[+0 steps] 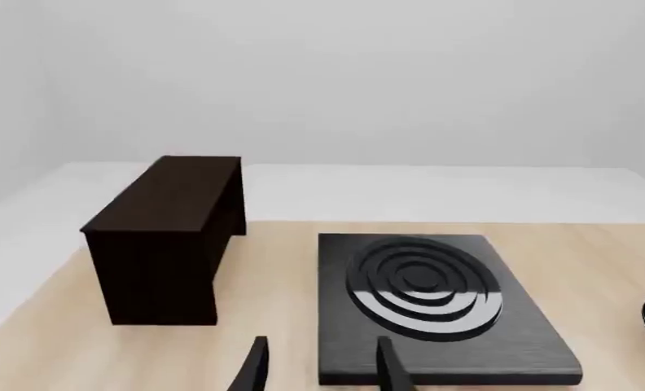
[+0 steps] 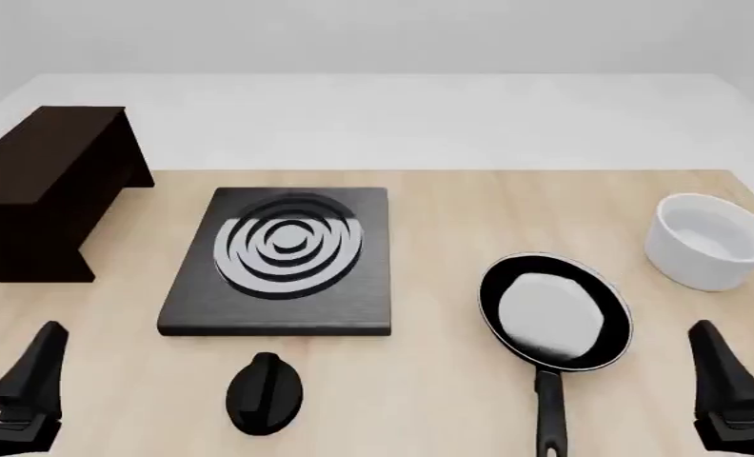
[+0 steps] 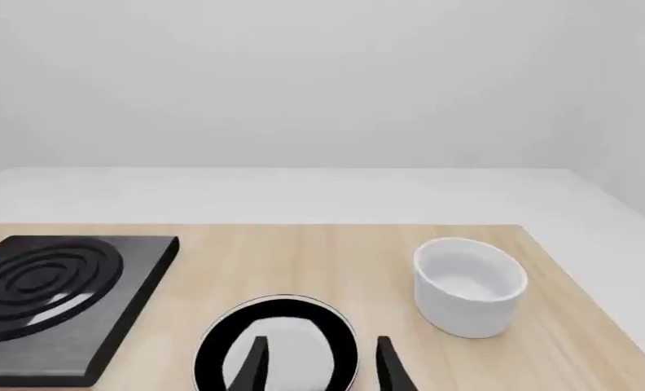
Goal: Put the frying pan on top of the cabinet.
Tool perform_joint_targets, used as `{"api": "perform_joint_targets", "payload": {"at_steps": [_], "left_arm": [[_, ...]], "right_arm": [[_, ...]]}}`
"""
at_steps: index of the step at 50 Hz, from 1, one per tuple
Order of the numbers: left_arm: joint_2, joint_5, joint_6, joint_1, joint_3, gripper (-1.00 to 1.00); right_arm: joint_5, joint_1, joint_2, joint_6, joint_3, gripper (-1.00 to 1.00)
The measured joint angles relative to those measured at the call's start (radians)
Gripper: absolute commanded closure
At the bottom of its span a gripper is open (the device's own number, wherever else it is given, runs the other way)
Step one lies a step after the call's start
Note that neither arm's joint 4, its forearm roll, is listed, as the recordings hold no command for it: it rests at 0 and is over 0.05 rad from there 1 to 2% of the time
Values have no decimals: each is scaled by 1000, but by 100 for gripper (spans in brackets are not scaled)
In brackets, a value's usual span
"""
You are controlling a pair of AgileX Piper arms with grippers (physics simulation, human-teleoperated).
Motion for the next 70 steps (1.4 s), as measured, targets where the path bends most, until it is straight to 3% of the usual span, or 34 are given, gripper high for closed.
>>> {"api": "perform_joint_targets", "payload": {"at_steps": [19, 27, 51, 60, 70], "left_arm": [[19, -42, 1, -9, -23, -100], [156, -130, -57, -74, -91, -100], [960, -472, -490, -556, -394, -100], [1189, -525, -656, -736, -491, -100], [1364, -573, -789, -863, -555, -100]], "right_arm": [[0, -7, 3, 6, -4, -100], [-2, -9, 4, 10, -4, -100], [-18, -19, 22, 16, -4, -100], [-23, -19, 28, 15, -5, -100], [-20, -19, 26, 15, -8, -100]]}}
